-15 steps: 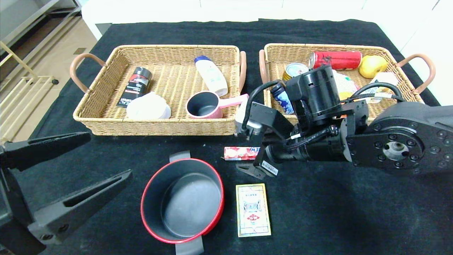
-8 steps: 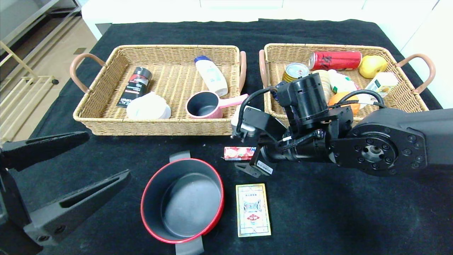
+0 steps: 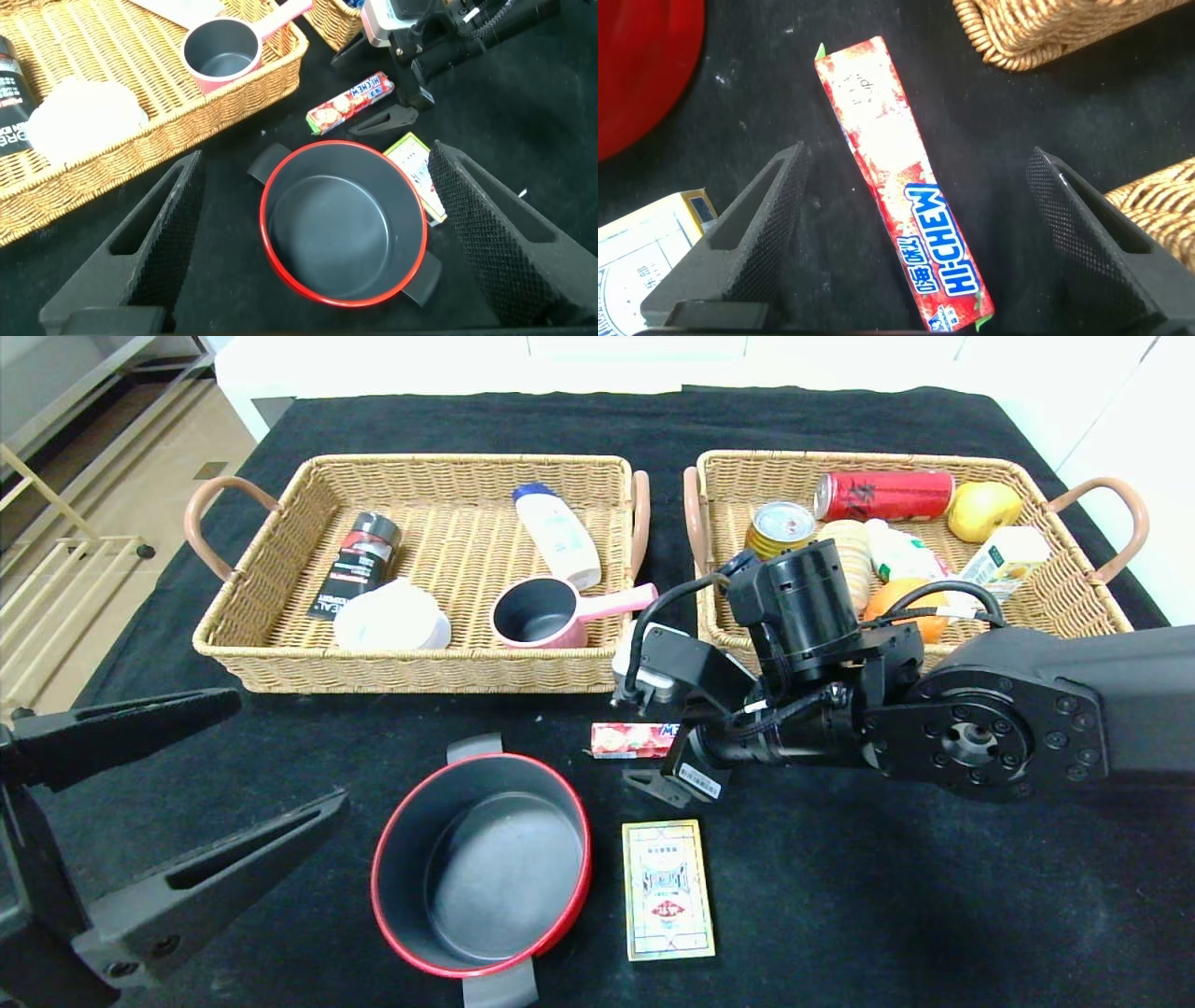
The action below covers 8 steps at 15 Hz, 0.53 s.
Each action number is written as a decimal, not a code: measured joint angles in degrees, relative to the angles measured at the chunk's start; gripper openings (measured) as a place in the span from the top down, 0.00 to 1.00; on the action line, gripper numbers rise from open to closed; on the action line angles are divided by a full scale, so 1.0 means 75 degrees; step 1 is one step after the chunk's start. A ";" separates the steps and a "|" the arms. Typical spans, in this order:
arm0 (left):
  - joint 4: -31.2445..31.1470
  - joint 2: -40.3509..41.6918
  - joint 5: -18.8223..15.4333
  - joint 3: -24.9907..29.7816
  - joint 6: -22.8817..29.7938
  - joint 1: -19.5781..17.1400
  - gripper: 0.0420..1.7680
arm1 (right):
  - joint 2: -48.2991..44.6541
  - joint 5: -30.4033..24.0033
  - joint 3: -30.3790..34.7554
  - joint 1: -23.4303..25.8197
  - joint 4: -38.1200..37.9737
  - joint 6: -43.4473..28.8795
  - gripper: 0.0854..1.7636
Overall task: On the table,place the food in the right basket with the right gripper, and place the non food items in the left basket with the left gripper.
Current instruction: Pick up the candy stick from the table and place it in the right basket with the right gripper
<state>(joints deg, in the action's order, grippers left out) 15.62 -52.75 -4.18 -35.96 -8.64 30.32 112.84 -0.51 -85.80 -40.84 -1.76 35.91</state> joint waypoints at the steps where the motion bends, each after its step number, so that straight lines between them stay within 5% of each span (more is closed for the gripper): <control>1: 0.0000 -0.0008 0.0007 0.0000 0.0000 0.0000 0.03 | 0.0023 0.0003 -0.0005 0.0007 0.0011 -0.0026 0.04; 8: 0.0002 -0.0008 0.0010 0.0003 -0.0002 0.0000 0.03 | 0.0130 -0.0005 0.0029 0.0013 0.0169 -0.0073 0.04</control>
<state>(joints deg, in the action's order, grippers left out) 15.63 -52.81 -4.11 -35.94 -8.66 30.32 113.81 -0.55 -85.58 -40.74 -0.49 35.36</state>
